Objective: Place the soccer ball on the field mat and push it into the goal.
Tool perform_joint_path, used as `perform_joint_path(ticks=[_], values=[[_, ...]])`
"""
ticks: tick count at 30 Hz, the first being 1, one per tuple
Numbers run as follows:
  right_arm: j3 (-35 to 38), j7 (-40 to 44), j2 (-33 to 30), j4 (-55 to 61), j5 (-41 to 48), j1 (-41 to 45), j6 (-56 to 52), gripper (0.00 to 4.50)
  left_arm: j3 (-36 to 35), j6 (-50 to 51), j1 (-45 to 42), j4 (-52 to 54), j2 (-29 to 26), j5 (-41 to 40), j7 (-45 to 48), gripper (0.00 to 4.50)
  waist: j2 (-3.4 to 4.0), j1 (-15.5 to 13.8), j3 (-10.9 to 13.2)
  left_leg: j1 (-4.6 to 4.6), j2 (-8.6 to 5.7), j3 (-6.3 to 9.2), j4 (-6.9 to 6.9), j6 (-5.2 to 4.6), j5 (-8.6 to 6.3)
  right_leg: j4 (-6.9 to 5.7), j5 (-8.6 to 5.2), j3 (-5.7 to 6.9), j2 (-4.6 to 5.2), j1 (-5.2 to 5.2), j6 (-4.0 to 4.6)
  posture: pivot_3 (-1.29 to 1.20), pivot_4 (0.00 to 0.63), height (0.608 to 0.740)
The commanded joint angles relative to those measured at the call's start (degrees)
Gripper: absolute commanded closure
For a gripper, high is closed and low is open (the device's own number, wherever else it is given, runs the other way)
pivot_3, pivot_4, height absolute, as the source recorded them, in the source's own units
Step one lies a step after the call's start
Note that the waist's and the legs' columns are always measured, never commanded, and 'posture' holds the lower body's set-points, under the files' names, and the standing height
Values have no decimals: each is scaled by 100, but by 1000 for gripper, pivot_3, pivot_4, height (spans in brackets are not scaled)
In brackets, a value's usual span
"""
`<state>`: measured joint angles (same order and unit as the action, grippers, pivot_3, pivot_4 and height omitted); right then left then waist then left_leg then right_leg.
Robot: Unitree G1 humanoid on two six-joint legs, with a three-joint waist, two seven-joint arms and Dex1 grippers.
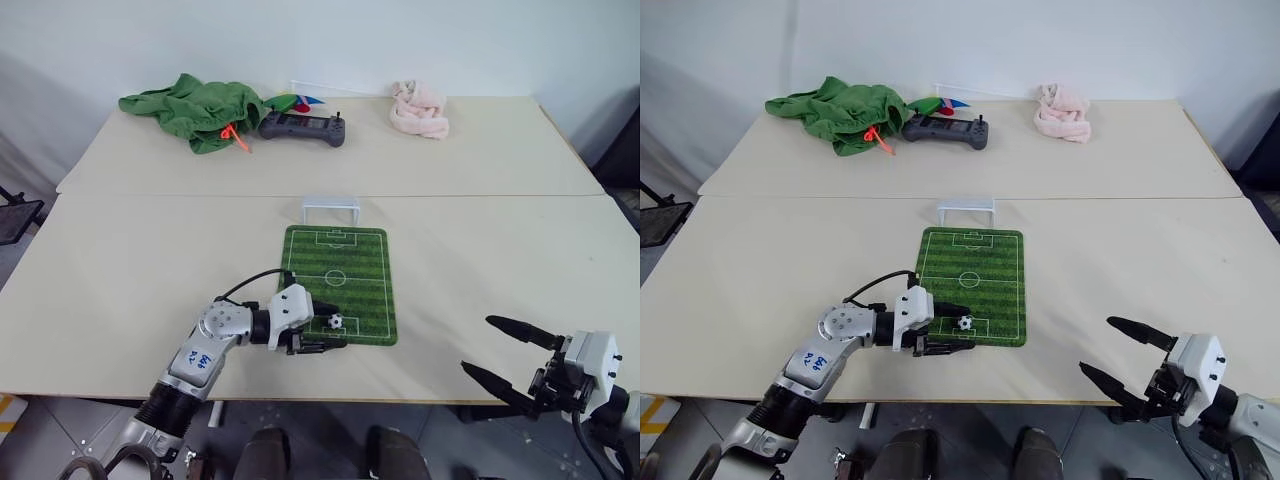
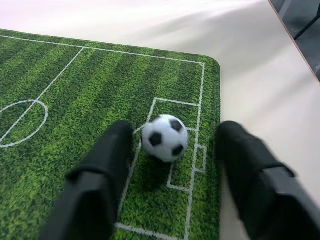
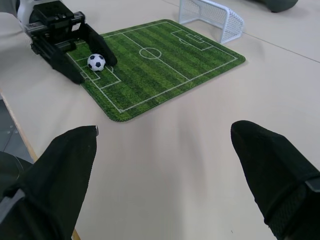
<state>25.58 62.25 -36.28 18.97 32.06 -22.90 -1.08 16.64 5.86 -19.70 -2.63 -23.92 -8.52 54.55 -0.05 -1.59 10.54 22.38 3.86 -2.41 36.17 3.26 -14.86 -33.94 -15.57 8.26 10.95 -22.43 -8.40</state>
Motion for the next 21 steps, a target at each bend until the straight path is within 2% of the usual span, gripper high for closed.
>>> perform_joint_path(ticks=[1,2,11,15,18,21], values=[[190,-33,-103,3,47,23,50,0,-83,-39,-38,-36,1,63,-92,232,0,0,0,0,0,0,0,0,0,-1,0,0,0,0,0,0,150,740],[194,-39,-113,-10,45,32,47,0,-96,-73,-43,-12,-3,45,-77,8,0,1,0,0,0,0,0,0,0,-1,0,0,0,0,0,0,150,740],[217,-84,-184,-77,73,46,58,0,-606,-260,-49,667,-136,-556,209,8,0,4,0,2,0,0,-2,0,0,-2,0,0,0,-3,0,0,150,740],[261,-18,-219,-168,119,74,66,0,-727,-386,31,957,-172,-917,522,834,0,3,0,1,0,-1,-1,2,1,-1,0,-1,0,-2,0,0,150,740],[271,51,-220,-243,173,120,91,0,-624,-320,85,1047,-168,-982,637,1799,0,1,0,1,0,-1,-1,4,2,-2,1,-1,0,-1,0,0,150,740],[244,27,-222,-389,110,272,113,0,-280,-239,208,902,-92,-658,563,2752,0,2,0,0,0,-2,0,4,3,-1,1,-1,0,0,-1,0,150,740]])
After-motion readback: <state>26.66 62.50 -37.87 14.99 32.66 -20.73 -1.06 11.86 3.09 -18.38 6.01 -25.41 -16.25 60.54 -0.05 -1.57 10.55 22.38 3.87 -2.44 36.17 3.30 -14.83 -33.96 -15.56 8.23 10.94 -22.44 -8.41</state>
